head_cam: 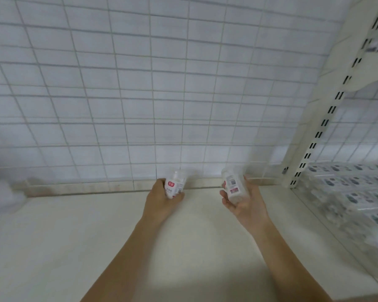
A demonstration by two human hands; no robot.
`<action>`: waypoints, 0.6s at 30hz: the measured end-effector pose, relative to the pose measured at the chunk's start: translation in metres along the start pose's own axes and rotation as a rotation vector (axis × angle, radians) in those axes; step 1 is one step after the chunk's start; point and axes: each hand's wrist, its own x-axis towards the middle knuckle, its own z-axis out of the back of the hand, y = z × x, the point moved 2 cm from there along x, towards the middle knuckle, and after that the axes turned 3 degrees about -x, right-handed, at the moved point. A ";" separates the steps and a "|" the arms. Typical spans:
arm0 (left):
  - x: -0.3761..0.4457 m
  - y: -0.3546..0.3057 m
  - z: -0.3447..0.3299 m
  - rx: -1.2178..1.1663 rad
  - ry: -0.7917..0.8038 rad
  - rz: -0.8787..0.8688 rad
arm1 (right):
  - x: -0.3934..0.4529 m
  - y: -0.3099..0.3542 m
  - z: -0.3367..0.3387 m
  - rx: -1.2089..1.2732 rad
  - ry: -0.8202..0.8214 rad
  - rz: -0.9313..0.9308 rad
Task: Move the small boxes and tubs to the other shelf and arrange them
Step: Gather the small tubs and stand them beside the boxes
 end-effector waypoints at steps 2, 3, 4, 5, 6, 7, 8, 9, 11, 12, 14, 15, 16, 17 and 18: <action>-0.001 0.000 0.000 -0.023 -0.005 -0.003 | -0.003 0.000 -0.005 -0.006 0.049 -0.046; -0.002 -0.001 0.001 -0.046 -0.015 -0.002 | -0.004 -0.001 -0.006 -0.032 0.052 -0.051; -0.002 -0.002 0.002 -0.070 -0.024 0.000 | -0.003 -0.002 -0.005 -0.057 0.051 -0.049; -0.003 -0.003 0.002 -0.088 -0.025 -0.002 | -0.003 -0.002 -0.005 -0.062 0.058 -0.046; -0.004 -0.004 0.003 -0.105 -0.015 -0.009 | -0.005 -0.002 -0.005 -0.062 0.069 -0.036; -0.005 -0.006 0.003 -0.130 0.005 -0.018 | -0.006 -0.002 -0.006 -0.065 0.062 -0.031; -0.006 -0.007 0.003 -0.156 0.027 -0.025 | -0.004 -0.002 -0.004 -0.057 0.044 -0.029; -0.006 -0.007 0.003 -0.179 0.046 -0.030 | -0.005 -0.001 -0.005 -0.036 0.027 -0.034; -0.007 -0.008 0.003 -0.198 0.071 -0.040 | -0.007 0.000 -0.008 -0.010 0.027 -0.054; -0.008 -0.008 0.003 -0.192 0.073 -0.045 | -0.006 0.000 -0.007 -0.021 0.036 -0.058; -0.008 -0.006 0.002 -0.163 0.057 -0.053 | -0.006 0.000 -0.009 -0.043 0.069 -0.045; -0.008 -0.006 0.003 -0.150 0.045 -0.058 | -0.007 0.000 -0.010 -0.051 0.066 -0.036; -0.008 -0.006 0.003 -0.143 0.036 -0.061 | -0.006 -0.001 -0.009 -0.066 0.055 -0.027; -0.009 -0.006 0.003 -0.142 0.031 -0.060 | -0.006 -0.002 -0.009 -0.089 0.035 -0.016; -0.009 -0.007 0.004 -0.147 0.030 -0.061 | -0.006 -0.003 -0.009 -0.120 0.025 0.009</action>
